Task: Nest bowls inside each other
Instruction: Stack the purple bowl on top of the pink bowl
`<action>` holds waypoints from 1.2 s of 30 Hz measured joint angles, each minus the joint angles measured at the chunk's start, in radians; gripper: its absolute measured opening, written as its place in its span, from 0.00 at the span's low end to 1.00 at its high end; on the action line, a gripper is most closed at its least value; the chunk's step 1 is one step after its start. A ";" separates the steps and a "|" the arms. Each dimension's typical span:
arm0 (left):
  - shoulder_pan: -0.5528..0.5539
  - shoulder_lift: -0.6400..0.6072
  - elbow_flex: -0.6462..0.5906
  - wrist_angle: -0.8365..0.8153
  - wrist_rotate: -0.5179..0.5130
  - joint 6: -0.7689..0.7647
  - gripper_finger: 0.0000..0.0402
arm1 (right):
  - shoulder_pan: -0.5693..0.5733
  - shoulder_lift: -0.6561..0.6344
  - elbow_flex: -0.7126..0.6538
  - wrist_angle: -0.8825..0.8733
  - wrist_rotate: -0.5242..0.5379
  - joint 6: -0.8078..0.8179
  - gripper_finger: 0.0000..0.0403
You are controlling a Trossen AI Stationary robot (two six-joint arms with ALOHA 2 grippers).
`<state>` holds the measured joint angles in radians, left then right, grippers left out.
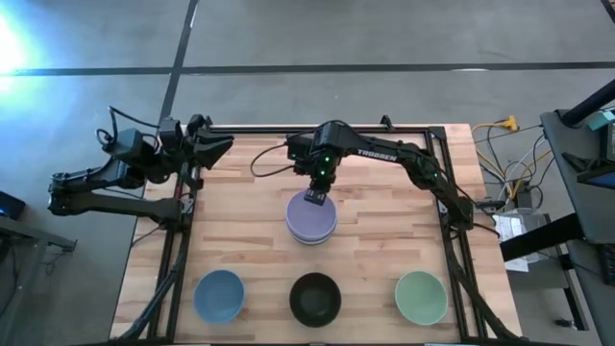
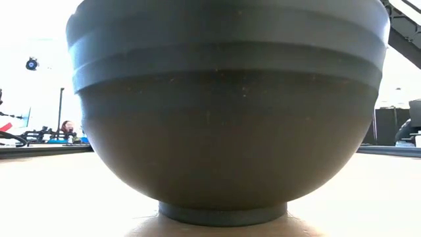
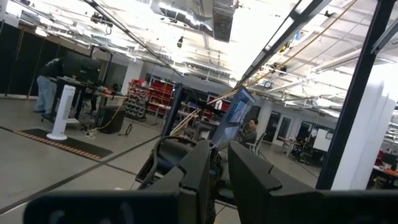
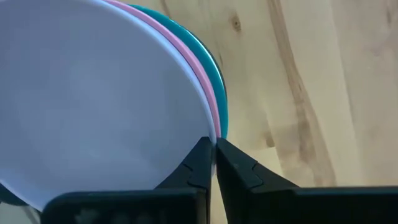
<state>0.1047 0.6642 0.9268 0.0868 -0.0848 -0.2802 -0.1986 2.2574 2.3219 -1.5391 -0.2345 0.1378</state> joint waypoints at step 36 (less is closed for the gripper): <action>-0.001 -0.207 -0.001 -0.255 0.006 0.000 0.11 | 0.134 -0.204 -0.222 0.804 -0.258 0.166 0.15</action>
<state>0.1036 0.4576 0.9257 -0.1682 -0.0784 -0.2800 -0.0643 2.0531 2.0994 -0.7353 -0.4929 0.3037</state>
